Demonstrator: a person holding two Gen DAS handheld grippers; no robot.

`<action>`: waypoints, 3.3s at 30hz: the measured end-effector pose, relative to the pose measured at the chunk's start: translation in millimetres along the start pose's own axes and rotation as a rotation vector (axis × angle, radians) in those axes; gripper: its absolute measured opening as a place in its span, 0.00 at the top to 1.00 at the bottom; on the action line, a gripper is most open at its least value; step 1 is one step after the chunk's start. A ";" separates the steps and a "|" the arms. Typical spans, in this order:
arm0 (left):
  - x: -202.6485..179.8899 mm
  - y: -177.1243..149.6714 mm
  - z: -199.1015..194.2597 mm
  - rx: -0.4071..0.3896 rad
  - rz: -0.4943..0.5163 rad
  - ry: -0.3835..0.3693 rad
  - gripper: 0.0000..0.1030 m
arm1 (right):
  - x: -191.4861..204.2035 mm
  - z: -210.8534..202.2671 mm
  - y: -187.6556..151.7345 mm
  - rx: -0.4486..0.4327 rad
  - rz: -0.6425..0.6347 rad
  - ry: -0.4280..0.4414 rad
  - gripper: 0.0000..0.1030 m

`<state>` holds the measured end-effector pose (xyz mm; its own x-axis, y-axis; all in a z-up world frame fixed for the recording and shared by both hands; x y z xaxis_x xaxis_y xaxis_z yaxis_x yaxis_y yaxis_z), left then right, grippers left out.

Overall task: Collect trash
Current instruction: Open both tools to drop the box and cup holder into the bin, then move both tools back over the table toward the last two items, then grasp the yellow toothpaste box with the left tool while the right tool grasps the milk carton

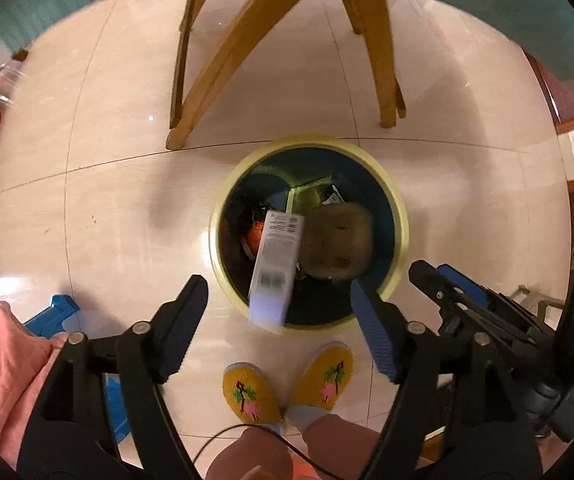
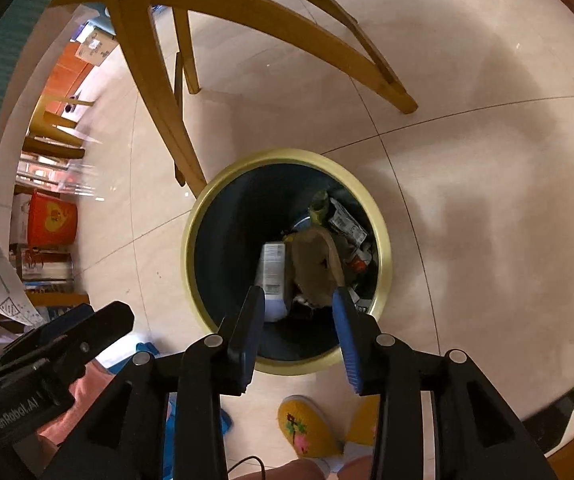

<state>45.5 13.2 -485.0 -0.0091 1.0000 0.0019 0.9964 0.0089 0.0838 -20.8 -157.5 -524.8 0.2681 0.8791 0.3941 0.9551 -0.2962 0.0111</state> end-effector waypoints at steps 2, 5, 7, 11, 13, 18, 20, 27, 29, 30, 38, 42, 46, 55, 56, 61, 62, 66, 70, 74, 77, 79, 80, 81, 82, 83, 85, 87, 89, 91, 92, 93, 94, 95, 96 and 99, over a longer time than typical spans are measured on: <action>9.3 -1.2 2.4 0.000 -0.022 -0.006 0.30 | 2.2 -1.7 -2.3 -0.002 -0.006 0.005 0.65; 18.9 -1.7 3.2 0.002 -0.043 0.000 0.30 | -0.3 -6.8 -0.3 -0.005 -0.020 0.002 0.65; 24.0 -2.6 -2.3 -0.003 -0.054 0.002 0.30 | -2.0 -12.5 3.1 -0.006 -0.030 -0.004 0.65; 29.4 -6.9 -19.5 -0.015 -0.071 0.007 0.30 | 1.4 -29.0 1.9 -0.007 -0.025 -0.002 0.65; 29.0 -9.5 -29.8 -0.015 -0.074 0.005 0.30 | 6.2 -40.5 0.1 -0.012 -0.023 0.003 0.65; 28.5 -14.1 -62.9 -0.027 -0.064 0.005 0.30 | 20.9 -78.2 -2.0 -0.027 -0.018 0.012 0.65; 27.7 -14.8 -81.9 -0.040 -0.057 0.003 0.30 | 30.1 -96.8 -3.0 -0.036 -0.017 0.017 0.65; 31.0 -19.1 -148.2 -0.069 -0.029 -0.001 0.30 | 72.9 -172.8 -5.4 -0.073 -0.021 0.029 0.65; 33.3 -20.7 -175.8 -0.084 -0.017 -0.005 0.30 | 87.1 -198.5 -8.7 -0.081 -0.022 0.034 0.65; 34.7 -21.3 -186.9 -0.090 -0.012 -0.007 0.30 | 93.9 -210.6 -10.4 -0.085 -0.023 0.037 0.65; 55.6 -26.8 -307.1 -0.185 0.044 -0.041 0.30 | 150.3 -307.8 -25.2 -0.152 -0.072 0.065 0.65; 67.3 -31.1 -353.0 -0.222 0.061 -0.057 0.30 | 174.1 -352.6 -28.4 -0.213 -0.098 0.078 0.64; 85.3 -32.2 -400.0 -0.290 0.047 -0.068 0.30 | 196.7 -388.5 -28.1 -0.263 -0.132 0.079 0.64; 105.2 -9.4 -470.1 -0.397 0.022 -0.105 0.30 | 235.9 -445.8 -10.8 -0.362 -0.197 0.066 0.64; 105.5 -5.5 -476.8 -0.408 0.026 -0.107 0.30 | 238.3 -451.2 -4.6 -0.378 -0.203 0.066 0.64; 98.3 22.4 -503.1 -0.472 0.045 -0.110 0.30 | 242.0 -465.4 33.0 -0.421 -0.217 0.056 0.63; 95.9 28.8 -506.0 -0.482 0.046 -0.109 0.30 | 241.4 -465.4 44.5 -0.423 -0.217 0.057 0.63; 88.9 58.2 -513.3 -0.513 0.042 -0.105 0.30 | 242.2 -462.5 91.8 -0.437 -0.235 0.063 0.62; 79.0 102.9 -510.1 -0.530 0.026 -0.083 0.30 | 238.9 -458.4 158.1 -0.443 -0.273 0.068 0.62; 64.7 155.4 -502.2 -0.533 -0.007 -0.064 0.30 | 231.2 -447.8 233.6 -0.416 -0.323 0.057 0.62; 50.4 208.5 -495.4 -0.522 -0.050 -0.043 0.30 | 221.5 -437.6 295.2 -0.376 -0.352 0.050 0.62; 42.1 238.9 -490.8 -0.506 -0.073 -0.033 0.30 | 213.3 -432.0 335.2 -0.352 -0.364 0.052 0.61; 36.0 258.8 -487.8 -0.496 -0.085 -0.028 0.30 | 208.8 -428.9 350.8 -0.345 -0.369 0.051 0.58; 31.9 272.2 -484.8 -0.490 -0.091 -0.023 0.30 | 203.8 -425.4 371.0 -0.337 -0.377 0.045 0.56; 25.3 291.5 -481.1 -0.479 -0.099 -0.014 0.30 | 199.3 -422.1 386.3 -0.333 -0.382 0.038 0.50; 19.2 307.7 -477.2 -0.471 -0.103 -0.010 0.30 | 194.1 -417.2 403.4 -0.327 -0.387 0.031 0.48; 4.4 344.4 -469.0 -0.449 -0.105 -0.002 0.30 | 184.7 -404.0 433.8 -0.304 -0.393 0.026 0.48; -11.6 380.0 -458.8 -0.426 -0.100 0.007 0.29 | 175.6 -385.6 463.0 -0.273 -0.397 0.015 0.47; -23.8 407.0 -449.0 -0.406 -0.095 0.019 0.28 | 169.5 -368.5 482.4 -0.252 -0.406 0.005 0.46; -36.3 435.5 -435.8 -0.384 -0.091 0.023 0.27 | 165.1 -351.3 499.8 -0.238 -0.422 -0.013 0.41; -41.3 448.3 -428.2 -0.368 -0.089 0.026 0.25 | 163.7 -342.4 507.6 -0.232 -0.435 -0.019 0.39; -47.2 464.0 -419.7 -0.353 -0.093 0.034 0.25 | 162.9 -333.8 513.3 -0.227 -0.448 -0.024 0.39; -51.6 475.3 -412.4 -0.343 -0.094 0.036 0.25 | 162.4 -325.8 518.1 -0.219 -0.457 -0.029 0.38; -53.6 480.5 -407.0 -0.336 -0.094 0.039 0.24 | 161.6 -315.6 522.1 -0.206 -0.463 -0.033 0.38; -57.0 488.6 -400.3 -0.326 -0.094 0.047 0.24 | 160.0 -308.8 526.0 -0.195 -0.466 -0.033 0.38; -69.2 517.3 -378.7 -0.293 -0.099 0.051 0.24 | 155.1 -289.4 537.0 -0.166 -0.483 -0.048 0.38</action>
<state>529.8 -52.4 -64.4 -0.1168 0.9927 0.0291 0.9238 0.0978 0.3701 497.1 -288.3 -191.8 -0.1901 0.9452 0.2656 0.9394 0.0965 0.3289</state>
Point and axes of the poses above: each gripper's, at about its wrist camera, not at the fingertips, and z roughly the way its jaws point, x to its left, y to its top, the point moved 3 cm from there along z, roughly the way its jaws point, and after that the axes turned 7 degrees about y, right-handed, at the moved point
